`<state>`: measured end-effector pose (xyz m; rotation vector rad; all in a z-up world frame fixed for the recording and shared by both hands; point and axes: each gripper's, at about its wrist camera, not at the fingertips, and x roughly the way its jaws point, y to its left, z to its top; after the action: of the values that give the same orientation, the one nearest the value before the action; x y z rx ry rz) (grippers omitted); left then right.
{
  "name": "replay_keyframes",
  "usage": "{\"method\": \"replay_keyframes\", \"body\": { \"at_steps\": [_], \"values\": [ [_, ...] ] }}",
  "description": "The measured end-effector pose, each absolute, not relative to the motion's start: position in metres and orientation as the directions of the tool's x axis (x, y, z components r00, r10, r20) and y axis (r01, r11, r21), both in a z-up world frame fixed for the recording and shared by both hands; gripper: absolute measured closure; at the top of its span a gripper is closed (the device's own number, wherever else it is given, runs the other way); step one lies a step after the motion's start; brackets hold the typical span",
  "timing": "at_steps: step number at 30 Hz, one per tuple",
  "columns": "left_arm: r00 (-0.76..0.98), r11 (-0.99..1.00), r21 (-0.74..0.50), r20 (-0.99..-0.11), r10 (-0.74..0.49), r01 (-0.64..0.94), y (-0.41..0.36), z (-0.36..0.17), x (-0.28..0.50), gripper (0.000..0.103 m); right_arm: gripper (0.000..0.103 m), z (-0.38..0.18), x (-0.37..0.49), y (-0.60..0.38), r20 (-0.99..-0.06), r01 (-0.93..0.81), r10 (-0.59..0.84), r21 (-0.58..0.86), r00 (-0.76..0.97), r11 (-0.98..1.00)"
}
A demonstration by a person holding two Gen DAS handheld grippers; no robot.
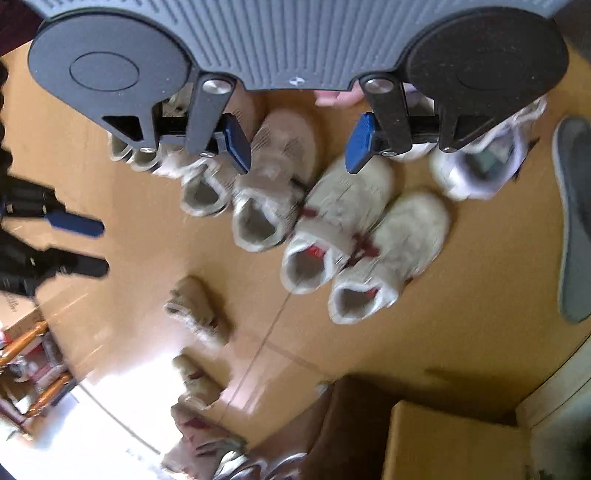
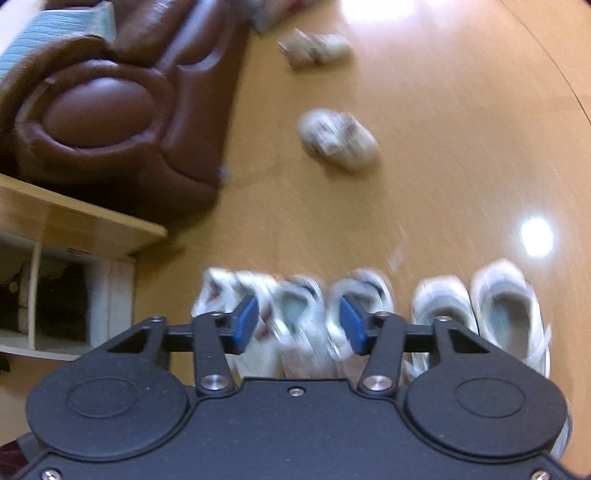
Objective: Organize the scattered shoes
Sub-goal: 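Move both tools toward the white baby shoes with red-green stripes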
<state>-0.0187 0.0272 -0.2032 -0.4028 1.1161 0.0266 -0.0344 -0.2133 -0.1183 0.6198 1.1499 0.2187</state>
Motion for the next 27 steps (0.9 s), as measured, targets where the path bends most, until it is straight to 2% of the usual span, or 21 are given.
{"method": "replay_keyframes", "body": {
  "at_steps": [2, 3, 4, 5, 13, 21, 27],
  "values": [
    [0.462, 0.930, -0.307, -0.867, -0.186, -0.201, 0.022, -0.200, -0.007, 0.048, 0.060, -0.111, -0.022, -0.215, -0.779, 0.116, 0.467, 0.555, 0.419, 0.823],
    [0.465, 0.936, -0.302, -0.865, -0.190, -0.179, 0.018, -0.200, 0.000, 0.048, 0.065, -0.106, -0.013, -0.217, -0.779, 0.092, 0.463, 0.545, 0.424, 0.833],
    [0.468, 0.940, -0.303, -0.861, -0.199, -0.159, 0.014, -0.201, 0.008, 0.048, 0.074, -0.103, -0.008, -0.218, -0.779, 0.076, 0.460, 0.537, 0.425, 0.840],
    [0.469, 0.938, -0.317, -0.856, -0.219, -0.139, 0.010, -0.204, 0.017, 0.048, 0.076, -0.100, 0.001, -0.221, -0.781, 0.054, 0.459, 0.528, 0.423, 0.848],
    [0.487, 0.939, -0.344, -0.823, -0.291, -0.021, -0.015, -0.211, 0.091, 0.048, 0.077, -0.078, 0.083, -0.257, -0.830, 0.001, 0.380, 0.417, 0.407, 0.909],
    [0.478, 0.933, -0.359, -0.822, -0.310, -0.012, -0.023, -0.229, 0.161, 0.048, 0.077, -0.083, 0.171, -0.263, -0.887, -0.146, 0.288, 0.252, 0.361, 0.957],
    [0.473, 0.936, -0.349, -0.820, -0.321, 0.030, -0.032, -0.244, 0.213, 0.048, 0.077, -0.098, 0.214, -0.257, -0.870, -0.220, 0.299, 0.227, 0.392, 0.949]
  ]
}}
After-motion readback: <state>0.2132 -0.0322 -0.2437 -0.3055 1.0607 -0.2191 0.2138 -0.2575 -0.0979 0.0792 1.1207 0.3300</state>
